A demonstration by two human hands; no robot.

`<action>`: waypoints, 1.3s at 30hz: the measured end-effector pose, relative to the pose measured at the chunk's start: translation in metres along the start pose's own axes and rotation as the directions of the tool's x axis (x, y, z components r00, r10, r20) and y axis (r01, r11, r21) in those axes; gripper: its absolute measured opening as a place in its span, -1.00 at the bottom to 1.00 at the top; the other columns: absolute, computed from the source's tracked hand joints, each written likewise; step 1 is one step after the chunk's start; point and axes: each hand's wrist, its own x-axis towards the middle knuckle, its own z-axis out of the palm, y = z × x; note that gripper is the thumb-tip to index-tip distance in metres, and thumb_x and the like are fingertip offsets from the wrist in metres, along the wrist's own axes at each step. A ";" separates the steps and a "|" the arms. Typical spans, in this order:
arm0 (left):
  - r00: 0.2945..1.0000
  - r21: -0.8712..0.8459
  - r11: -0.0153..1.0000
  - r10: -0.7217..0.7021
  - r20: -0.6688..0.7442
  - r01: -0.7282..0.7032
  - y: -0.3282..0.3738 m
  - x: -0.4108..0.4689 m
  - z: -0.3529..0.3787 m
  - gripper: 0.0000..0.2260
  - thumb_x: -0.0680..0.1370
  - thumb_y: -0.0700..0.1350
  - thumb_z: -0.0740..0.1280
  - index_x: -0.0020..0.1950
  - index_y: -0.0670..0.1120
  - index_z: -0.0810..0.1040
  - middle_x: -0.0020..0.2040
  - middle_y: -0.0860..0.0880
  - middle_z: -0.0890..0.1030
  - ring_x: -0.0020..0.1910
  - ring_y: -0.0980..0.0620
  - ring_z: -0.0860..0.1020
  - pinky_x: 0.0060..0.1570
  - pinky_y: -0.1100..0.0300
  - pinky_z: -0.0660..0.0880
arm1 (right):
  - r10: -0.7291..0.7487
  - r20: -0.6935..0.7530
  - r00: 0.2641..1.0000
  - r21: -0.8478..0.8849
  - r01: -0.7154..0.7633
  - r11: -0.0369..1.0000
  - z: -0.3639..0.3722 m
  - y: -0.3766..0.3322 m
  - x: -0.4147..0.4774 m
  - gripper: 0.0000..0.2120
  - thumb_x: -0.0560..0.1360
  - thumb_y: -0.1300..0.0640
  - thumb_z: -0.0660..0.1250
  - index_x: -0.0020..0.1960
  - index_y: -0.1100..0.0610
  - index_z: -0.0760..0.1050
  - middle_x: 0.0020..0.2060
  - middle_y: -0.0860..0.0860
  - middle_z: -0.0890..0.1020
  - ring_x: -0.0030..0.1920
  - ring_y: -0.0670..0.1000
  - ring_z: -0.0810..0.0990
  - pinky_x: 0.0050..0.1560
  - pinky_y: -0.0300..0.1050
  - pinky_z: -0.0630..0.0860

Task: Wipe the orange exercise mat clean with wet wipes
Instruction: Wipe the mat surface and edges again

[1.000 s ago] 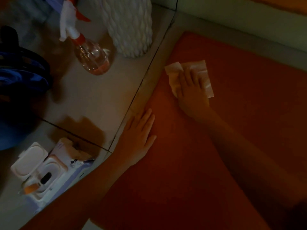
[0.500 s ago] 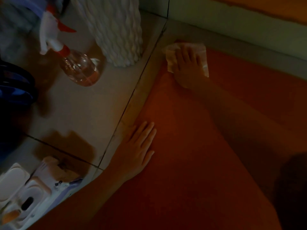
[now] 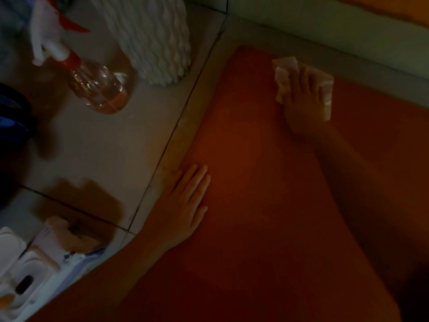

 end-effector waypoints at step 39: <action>0.993 0.122 0.987 -0.108 0.049 0.101 0.020 -0.007 -0.017 -0.48 0.60 0.03 -0.01 0.44 -0.24 0.35 0.47 -0.19 0.32 0.46 -0.14 0.26 0.39 -0.11 0.11 | -0.113 0.069 0.991 0.155 0.101 0.983 0.033 0.055 -0.284 -0.42 0.60 -0.22 -0.06 0.55 -0.05 -0.07 0.51 -0.06 -0.10 0.52 0.04 -0.05 0.43 0.26 0.16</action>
